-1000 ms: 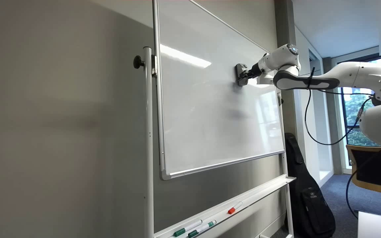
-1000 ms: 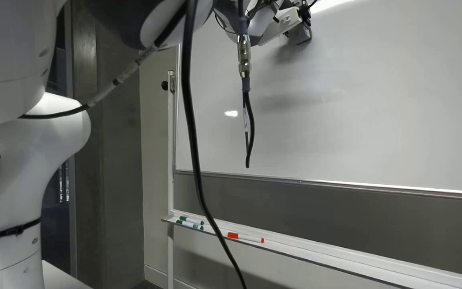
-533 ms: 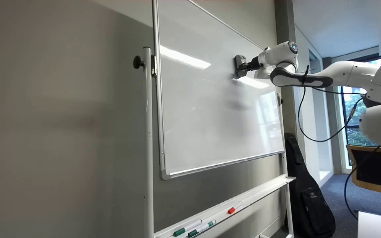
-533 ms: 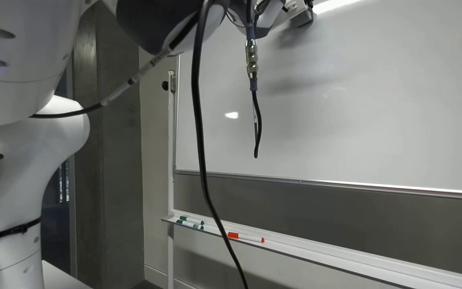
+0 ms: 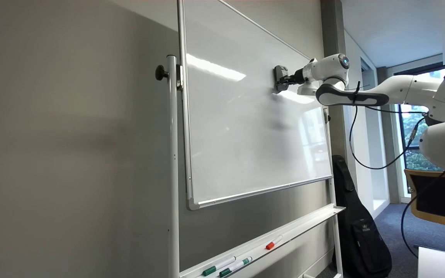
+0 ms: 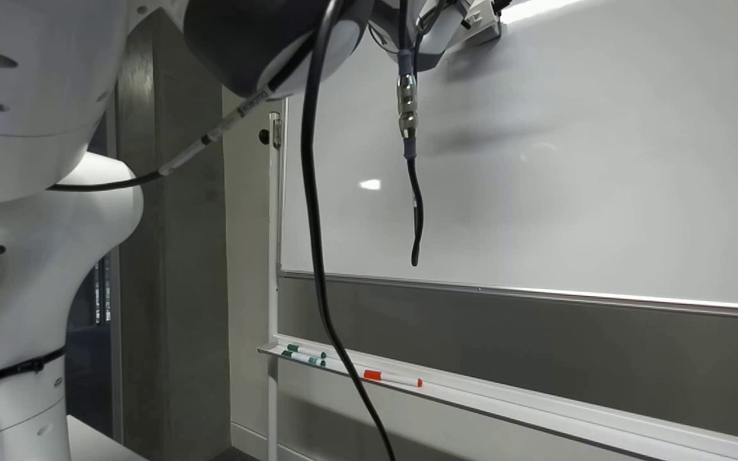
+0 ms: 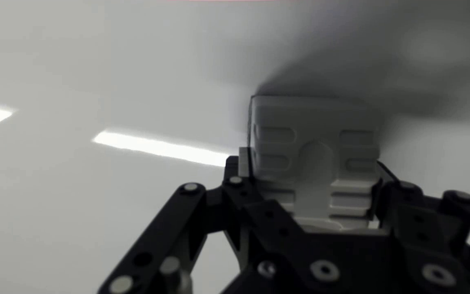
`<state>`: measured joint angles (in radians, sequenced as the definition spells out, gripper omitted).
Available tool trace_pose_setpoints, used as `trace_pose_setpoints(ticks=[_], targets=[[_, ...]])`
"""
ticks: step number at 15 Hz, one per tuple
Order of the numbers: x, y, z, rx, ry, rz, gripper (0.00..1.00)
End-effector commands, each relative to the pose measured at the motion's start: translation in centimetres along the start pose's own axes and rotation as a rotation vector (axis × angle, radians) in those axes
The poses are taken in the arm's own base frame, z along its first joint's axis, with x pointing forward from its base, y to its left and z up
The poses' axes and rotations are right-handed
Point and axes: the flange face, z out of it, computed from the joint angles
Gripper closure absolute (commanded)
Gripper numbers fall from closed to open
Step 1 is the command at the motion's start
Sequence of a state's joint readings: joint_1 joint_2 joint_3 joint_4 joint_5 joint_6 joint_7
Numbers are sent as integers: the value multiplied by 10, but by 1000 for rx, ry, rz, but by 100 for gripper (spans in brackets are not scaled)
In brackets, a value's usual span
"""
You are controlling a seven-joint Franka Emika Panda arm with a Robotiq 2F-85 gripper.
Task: Wipe the white board with the grey eraser
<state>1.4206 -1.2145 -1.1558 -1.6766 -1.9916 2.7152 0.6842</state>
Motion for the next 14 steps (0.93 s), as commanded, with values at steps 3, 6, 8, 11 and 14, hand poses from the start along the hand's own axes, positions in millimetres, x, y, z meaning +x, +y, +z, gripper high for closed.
trace_pose_setpoints(ticks=[3,6,8,11,14], targets=[[-84,-13,14,52,-117,4,62],[-119,-17,0,73,-164,2,62],[-140,-21,-9,91,-193,3,62],[-159,-29,-21,112,-224,7,62],[-159,-47,-35,147,-225,12,62]])
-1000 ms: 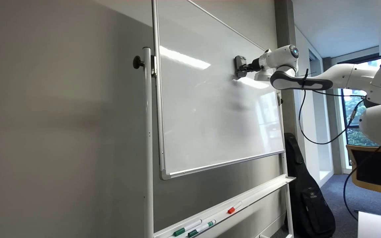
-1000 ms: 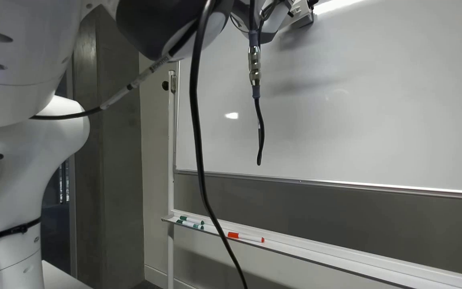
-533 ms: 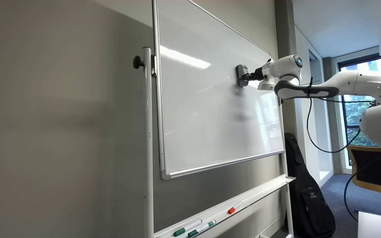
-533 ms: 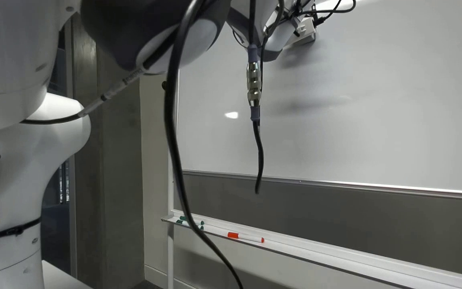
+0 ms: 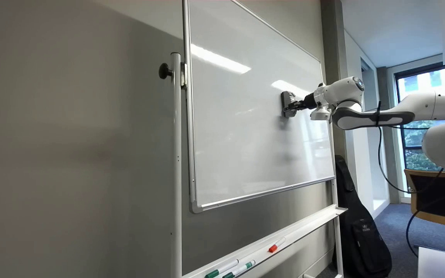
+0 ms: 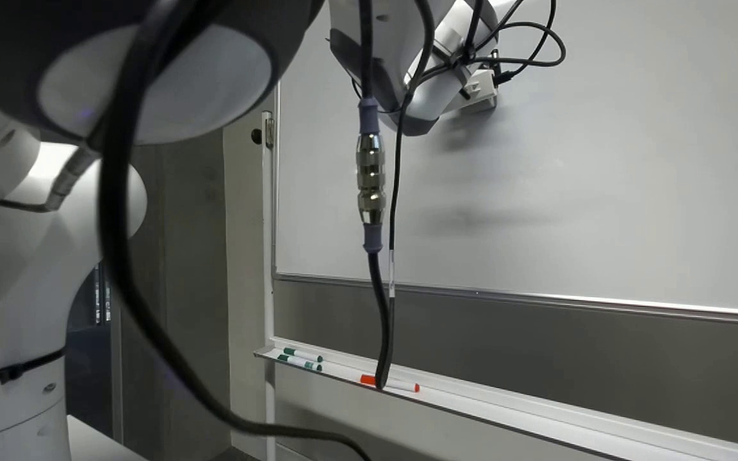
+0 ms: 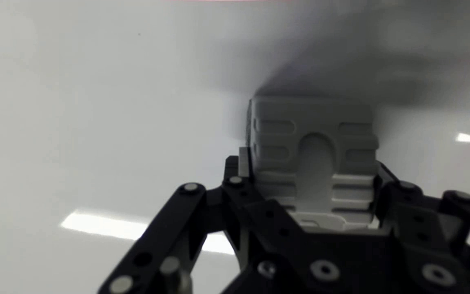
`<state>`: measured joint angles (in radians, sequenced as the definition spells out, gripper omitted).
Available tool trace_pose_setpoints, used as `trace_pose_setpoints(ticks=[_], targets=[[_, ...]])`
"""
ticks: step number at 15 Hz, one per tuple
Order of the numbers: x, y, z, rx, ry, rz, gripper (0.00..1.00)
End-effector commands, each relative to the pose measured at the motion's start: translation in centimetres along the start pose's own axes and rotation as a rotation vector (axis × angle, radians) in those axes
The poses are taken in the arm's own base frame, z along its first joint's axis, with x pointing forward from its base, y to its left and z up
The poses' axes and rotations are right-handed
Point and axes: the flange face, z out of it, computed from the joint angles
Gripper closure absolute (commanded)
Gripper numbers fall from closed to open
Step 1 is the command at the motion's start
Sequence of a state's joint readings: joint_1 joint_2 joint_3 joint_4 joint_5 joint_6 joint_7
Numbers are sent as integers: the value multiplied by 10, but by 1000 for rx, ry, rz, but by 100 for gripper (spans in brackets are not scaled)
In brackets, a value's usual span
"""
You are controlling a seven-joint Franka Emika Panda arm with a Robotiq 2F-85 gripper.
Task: Wipe the white board with the grey eraser
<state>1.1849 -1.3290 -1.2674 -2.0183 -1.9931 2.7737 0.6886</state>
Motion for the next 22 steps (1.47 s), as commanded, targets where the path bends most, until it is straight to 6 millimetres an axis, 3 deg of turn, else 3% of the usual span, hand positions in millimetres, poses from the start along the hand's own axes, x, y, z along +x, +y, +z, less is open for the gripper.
trace_pose_setpoints(ticks=[1,8,12,15,22], targets=[[-28,-52,18,71,-78,-7,62],[-27,-148,13,214,-101,-61,62],[-13,-201,12,288,-99,-96,62],[15,-200,19,265,-80,-113,62],[72,-138,10,175,-29,-100,62]])
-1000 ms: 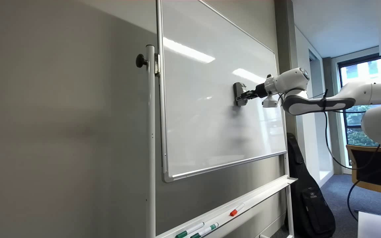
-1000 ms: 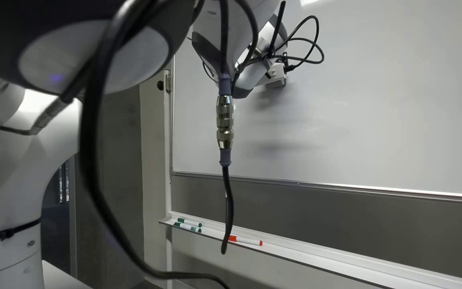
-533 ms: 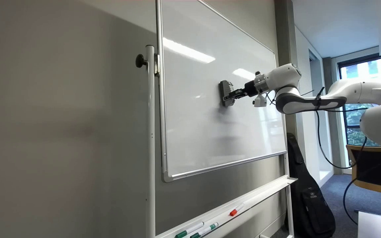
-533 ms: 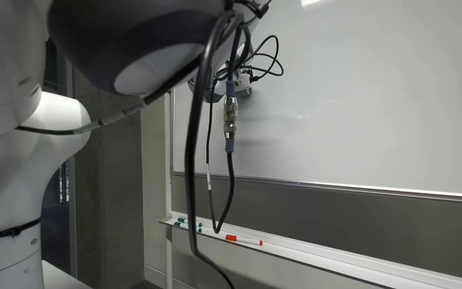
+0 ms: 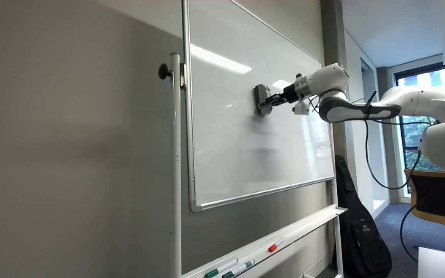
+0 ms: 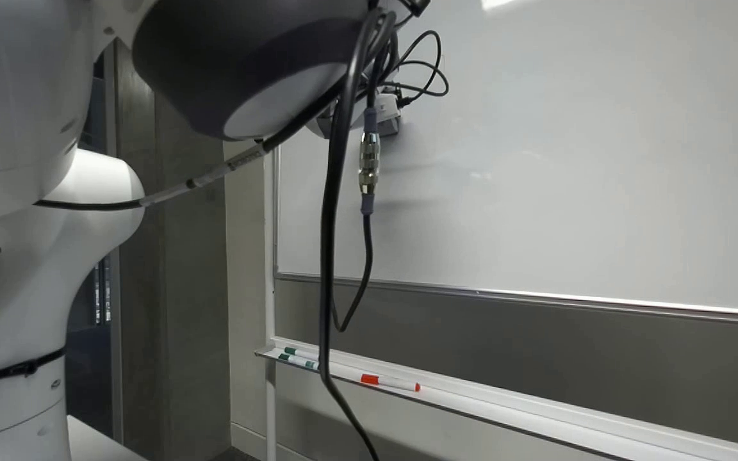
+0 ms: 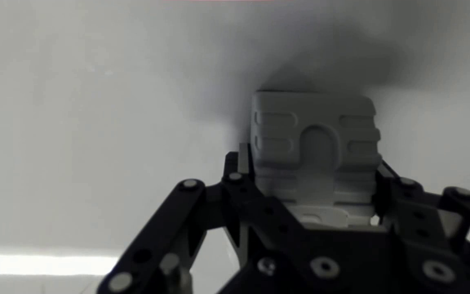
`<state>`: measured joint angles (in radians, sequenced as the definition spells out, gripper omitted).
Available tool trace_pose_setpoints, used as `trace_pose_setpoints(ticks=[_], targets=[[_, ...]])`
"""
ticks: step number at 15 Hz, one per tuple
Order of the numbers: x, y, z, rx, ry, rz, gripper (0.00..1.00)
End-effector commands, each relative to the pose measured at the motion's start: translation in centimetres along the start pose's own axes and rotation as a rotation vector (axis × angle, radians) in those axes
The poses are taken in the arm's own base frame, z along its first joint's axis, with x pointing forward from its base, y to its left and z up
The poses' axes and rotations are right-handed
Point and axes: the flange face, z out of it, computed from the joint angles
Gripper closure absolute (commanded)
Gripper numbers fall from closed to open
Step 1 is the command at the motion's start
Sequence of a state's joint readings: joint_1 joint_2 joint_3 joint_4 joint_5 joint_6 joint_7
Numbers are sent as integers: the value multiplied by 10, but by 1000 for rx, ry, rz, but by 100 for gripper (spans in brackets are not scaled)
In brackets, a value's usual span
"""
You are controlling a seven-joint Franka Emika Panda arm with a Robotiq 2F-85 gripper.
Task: Wipe the white board with the grey eraser
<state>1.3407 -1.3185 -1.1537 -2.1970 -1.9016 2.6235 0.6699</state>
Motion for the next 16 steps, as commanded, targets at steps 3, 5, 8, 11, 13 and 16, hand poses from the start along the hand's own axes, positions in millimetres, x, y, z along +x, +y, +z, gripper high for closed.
trace_pose_setpoints(ticks=[3,5,8,11,13,16], targets=[[53,72,-5,-136,43,-15,62],[48,102,-12,-178,42,-9,62],[41,144,-21,-254,34,4,62],[47,178,-28,-339,22,13,62],[48,199,-32,-379,21,25,62],[48,207,-28,-395,18,29,62]])
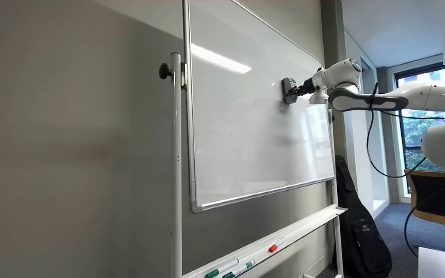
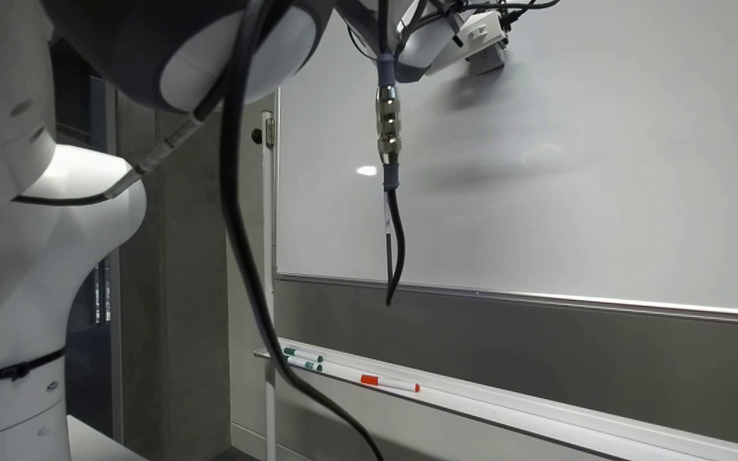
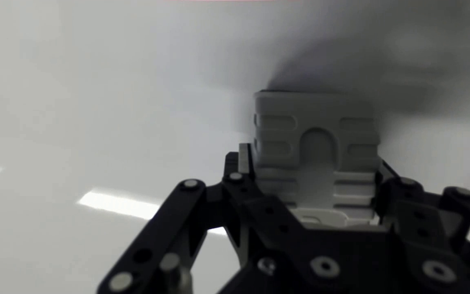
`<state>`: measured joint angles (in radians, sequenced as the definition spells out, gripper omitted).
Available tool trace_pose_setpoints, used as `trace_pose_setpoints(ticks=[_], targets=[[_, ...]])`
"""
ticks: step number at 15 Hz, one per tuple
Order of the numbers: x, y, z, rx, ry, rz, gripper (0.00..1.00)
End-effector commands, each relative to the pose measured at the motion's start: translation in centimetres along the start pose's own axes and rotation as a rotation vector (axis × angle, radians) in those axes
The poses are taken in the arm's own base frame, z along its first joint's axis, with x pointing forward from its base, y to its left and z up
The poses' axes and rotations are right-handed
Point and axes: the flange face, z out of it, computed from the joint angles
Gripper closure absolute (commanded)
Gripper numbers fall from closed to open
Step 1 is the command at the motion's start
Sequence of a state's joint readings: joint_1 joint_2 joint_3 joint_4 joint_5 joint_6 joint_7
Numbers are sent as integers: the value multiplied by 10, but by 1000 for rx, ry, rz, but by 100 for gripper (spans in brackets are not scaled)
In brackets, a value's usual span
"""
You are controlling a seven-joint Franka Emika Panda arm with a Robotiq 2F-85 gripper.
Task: Wipe the white board with the grey eraser
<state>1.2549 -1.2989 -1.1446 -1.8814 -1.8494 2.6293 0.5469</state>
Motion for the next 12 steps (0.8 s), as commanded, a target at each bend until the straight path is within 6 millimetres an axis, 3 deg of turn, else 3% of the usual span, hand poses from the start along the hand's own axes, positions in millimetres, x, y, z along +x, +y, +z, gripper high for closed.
trace_pose_setpoints(ticks=[1,7,12], targets=[[9,4,27,-61,-31,-41,62],[1,-41,30,13,-44,-62,62],[-9,-65,31,50,-56,-69,62]])
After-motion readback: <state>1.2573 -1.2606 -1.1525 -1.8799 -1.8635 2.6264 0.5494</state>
